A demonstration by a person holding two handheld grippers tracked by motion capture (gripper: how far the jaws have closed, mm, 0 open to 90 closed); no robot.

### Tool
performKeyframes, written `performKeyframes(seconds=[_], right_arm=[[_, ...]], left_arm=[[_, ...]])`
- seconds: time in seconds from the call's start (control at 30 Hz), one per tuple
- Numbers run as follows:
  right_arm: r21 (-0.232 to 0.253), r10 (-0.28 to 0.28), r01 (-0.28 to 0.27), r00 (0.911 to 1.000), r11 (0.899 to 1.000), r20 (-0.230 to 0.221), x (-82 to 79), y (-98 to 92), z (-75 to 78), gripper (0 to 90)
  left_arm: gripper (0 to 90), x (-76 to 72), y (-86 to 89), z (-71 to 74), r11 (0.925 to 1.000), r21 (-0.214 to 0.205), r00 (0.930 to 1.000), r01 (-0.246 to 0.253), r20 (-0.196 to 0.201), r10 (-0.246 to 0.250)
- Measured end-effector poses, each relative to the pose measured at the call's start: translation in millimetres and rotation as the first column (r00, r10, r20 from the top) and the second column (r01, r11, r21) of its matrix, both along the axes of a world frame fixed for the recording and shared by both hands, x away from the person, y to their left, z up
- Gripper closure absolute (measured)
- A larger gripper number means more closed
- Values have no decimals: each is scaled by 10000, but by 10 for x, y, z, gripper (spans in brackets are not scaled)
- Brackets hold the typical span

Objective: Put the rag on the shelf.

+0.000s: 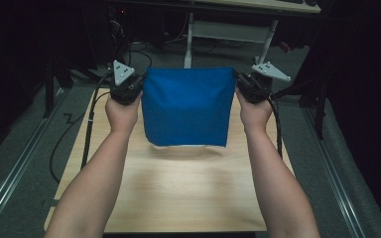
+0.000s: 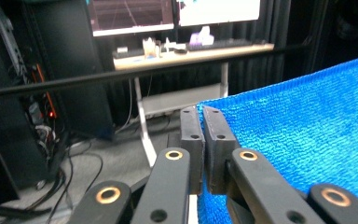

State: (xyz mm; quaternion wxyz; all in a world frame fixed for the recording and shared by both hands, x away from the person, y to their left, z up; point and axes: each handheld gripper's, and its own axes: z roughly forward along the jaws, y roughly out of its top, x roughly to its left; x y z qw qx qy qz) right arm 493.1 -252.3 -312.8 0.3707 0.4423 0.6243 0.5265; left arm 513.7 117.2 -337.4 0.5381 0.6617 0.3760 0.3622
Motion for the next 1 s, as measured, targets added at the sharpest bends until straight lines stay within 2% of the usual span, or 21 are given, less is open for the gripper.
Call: performKeyframes(seconds=[0.07, 0.1, 0.13, 0.17, 0.23, 0.3, 0.33, 0.37, 0.4, 0.43, 0.47, 0.5, 0.53, 0.57, 0.63, 0.7, 0.77, 0.8, 0.87, 0.97, 1.0], right_arm=[[-58, -18, 18, 9999, 10000, -101, 62, 0, -20, 888], [-96, -9, 7, 9998, 10000, -208, 95, -1, -35, 888], [-142, -64, 60, 9994, 9999, -327, 122, 1, -57, 888], [-142, -64, 60, 9994, 9999, -327, 122, 1, -57, 888], [-426, -120, 89, 9972, 9991, -741, 208, 9, -165, 887], [-529, -140, 93, 9960, 9986, -886, 234, 12, -216, 888], [-662, -169, 89, 9925, 9978, -1213, 278, 10, -334, 887], [-732, -197, 95, 9900, 9973, -1394, 294, 10, -399, 888], [-818, -234, 106, 9873, 9966, -1574, 308, 11, -466, 887], [-901, -223, 66, 9843, 9959, -1752, 322, 10, -532, 887], [-932, -255, 76, 9810, 9956, -1924, 326, 10, -592, 887], [-955, -242, 50, 9792, 9954, -2013, 330, 8, -649, 887], [-1000, -255, 41, 9765, 9950, -2138, 329, 8, -697, 887], [-980, -200, -21, 9743, 9952, -2245, 330, 11, -743, 887], [-1007, -186, -49, 9729, 9949, -2306, 323, 15, -783, 887], [-917, -47, -188, 9682, 9956, -2501, 300, 36, -892, 887], [-945, -44, -206, 9664, 9953, -2571, 293, 46, -928, 887], [-931, 1, -262, 9626, 9953, -2708, 277, 71, -1000, 887], [-899, 36, -298, 9605, 9955, -2783, 268, 85, -1037, 887], [-859, 132, -418, 9508, 9954, -3095, 237, 132, -1191, 887], [-878, 166, -466, 9489, 9950, -3150, 231, 140, -1229, 887]], left_arm=[[882, 131, -23, -56, 9996, 268, 9995, -84, -292, 92], [881, 131, -23, -56, 9996, 268, 9995, -84, -292, 92], [881, 215, -31, -117, 9994, 347, 9978, 1, -663, 22], [881, 215, -31, -117, 9994, 347, 9978, 1, -663, 22], [881, 290, -46, -206, 9986, 524, 9941, 31, -1081, 26], [881, 347, -61, -319, 9979, 629, 9869, 142, -1615, -38], [881, 373, -80, -452, 9966, 780, 9785, 283, -2059, -117], [881, 373, -80, -452, 9966, 780, 9785, 283, -2059, -117], [881, 379, -85, -594, 9955, 820, 9701, 480, -2413, -269], [881, 379, -85, -594, 9955, 820, 9701, 480, -2413, -269], [881, 372, -81, -720, 9943, 866, 9617, 616, -2717, -360], [881, 362, -75, -774, 9948, 771, 9589, 667, -2807, -426], [881, 363, -76, -815, 9936, 797, 9503, 806, -3069, -524], [881, 349, -85, -854, 9916, 922, 9481, 906, -3126, -576], [881, 323, -90, -890, 9911, 911, 9513, 973, -3011, -657], [882, 284, -80, -992, 9915, 757, 9444, 1057, -3200, -763], [882, 271, -76, -1027, 9915, 757, 9432, 1056, -3234, -758], [881, 251, -63, -1091, 9919, 633, 9375, 1105, -3379, -828], [881, 241, -57, -1120, 9915, 605, 9348, 1149, -3444, -873], [881, 194, -70, -1227, 9900, 491, 9269, 1325, -3601, -1062], [882, 194, -70, -1227, 9900, 491, 9269, 1325, -3601, -1062]])
